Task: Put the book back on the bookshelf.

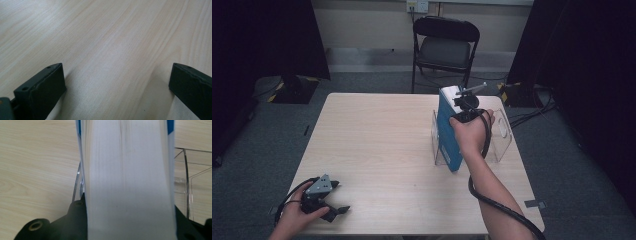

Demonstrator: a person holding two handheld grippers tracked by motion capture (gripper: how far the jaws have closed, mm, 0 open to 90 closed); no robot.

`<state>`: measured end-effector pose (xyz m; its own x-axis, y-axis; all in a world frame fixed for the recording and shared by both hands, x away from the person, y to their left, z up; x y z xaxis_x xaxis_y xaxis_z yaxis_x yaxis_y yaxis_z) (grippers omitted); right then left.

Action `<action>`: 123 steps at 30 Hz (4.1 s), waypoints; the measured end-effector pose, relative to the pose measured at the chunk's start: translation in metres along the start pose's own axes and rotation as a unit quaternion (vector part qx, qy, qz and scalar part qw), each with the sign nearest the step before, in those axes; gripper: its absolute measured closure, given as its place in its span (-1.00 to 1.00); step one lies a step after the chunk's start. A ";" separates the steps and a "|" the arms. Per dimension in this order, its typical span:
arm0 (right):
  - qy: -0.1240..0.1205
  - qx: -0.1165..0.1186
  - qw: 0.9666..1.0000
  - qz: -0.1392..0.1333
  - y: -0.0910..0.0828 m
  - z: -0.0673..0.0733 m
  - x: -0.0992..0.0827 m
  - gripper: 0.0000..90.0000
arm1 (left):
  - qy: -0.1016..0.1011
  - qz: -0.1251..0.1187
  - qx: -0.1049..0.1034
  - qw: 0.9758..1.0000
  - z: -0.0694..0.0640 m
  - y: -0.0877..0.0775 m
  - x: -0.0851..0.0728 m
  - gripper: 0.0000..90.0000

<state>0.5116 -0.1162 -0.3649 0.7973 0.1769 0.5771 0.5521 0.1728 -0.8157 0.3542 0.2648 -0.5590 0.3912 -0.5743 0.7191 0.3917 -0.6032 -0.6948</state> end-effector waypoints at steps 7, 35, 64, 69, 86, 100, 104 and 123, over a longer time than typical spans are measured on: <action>-0.011 -0.006 1.000 -0.006 0.004 0.002 0.003 0.37 | -0.004 -0.001 -0.002 1.000 -0.001 0.000 0.000 -1.00; -0.035 0.018 0.999 -0.015 -0.006 -0.001 0.007 -0.08 | -0.003 -0.001 -0.003 1.000 -0.001 0.000 0.000 -1.00; -0.068 0.092 0.992 -0.059 -0.052 -0.017 -0.022 -0.63 | 0.001 0.001 -0.003 1.000 0.000 0.000 0.000 -1.00; -0.081 0.102 0.989 -0.063 -0.057 -0.020 -0.032 -0.64 | 0.001 0.001 -0.003 1.000 0.000 0.000 0.000 -1.00; -0.125 0.115 0.984 -0.054 -0.053 -0.019 -0.066 -0.63 | -0.001 0.001 -0.004 1.000 -0.001 0.000 0.000 -1.00; -0.136 0.129 0.981 -0.056 -0.043 -0.020 -0.089 -0.62 | -0.002 0.001 -0.004 1.000 -0.001 0.000 0.000 -1.00; -0.136 0.135 0.980 -0.054 -0.039 -0.021 -0.095 -0.62 | -0.001 0.001 -0.004 1.000 -0.001 0.000 0.000 -1.00; -0.143 0.152 0.977 -0.043 -0.019 -0.027 -0.120 -0.61 | 0.000 0.001 -0.004 1.000 0.000 0.000 0.000 -1.00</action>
<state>0.4118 -0.1669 -0.4197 0.6268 0.4052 0.6655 0.4814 0.4702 -0.7397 0.3538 0.2647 -0.5593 0.3919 -0.5760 0.7174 0.3847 -0.6057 -0.6965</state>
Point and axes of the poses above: each handheld gripper's, and its own axes: y roughly forward along the jaws, x roughly out of its top, z roughly to its left, the point moved 8 cm from there along y, roughly forward along the jaws
